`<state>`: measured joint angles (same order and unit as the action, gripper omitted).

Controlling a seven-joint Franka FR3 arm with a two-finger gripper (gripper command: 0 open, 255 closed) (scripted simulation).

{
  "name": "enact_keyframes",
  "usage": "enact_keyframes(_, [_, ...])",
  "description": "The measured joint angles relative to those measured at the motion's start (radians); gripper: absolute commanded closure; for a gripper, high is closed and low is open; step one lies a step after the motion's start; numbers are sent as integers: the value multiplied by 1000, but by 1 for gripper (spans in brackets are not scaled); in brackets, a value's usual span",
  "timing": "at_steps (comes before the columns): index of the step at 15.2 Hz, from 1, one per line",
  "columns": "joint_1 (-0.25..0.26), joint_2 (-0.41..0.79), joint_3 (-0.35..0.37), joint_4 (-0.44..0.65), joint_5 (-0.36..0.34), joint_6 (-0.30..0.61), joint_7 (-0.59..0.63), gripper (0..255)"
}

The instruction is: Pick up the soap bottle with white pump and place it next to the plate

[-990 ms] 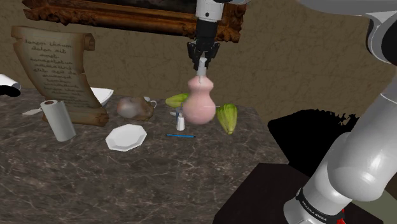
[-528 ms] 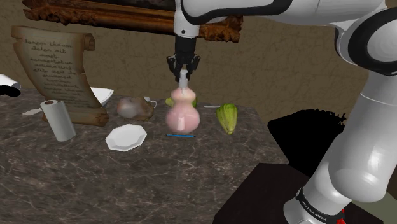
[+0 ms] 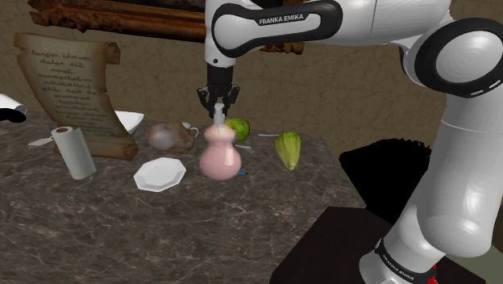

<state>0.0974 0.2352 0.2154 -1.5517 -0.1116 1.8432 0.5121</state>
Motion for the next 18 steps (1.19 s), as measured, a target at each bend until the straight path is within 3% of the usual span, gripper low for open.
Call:
enact_keyframes(11, [-1,14,-2,-128,-8,141,15,255])
enact_keyframes(18, [-2,18,-3,-144,-10,161,15,255])
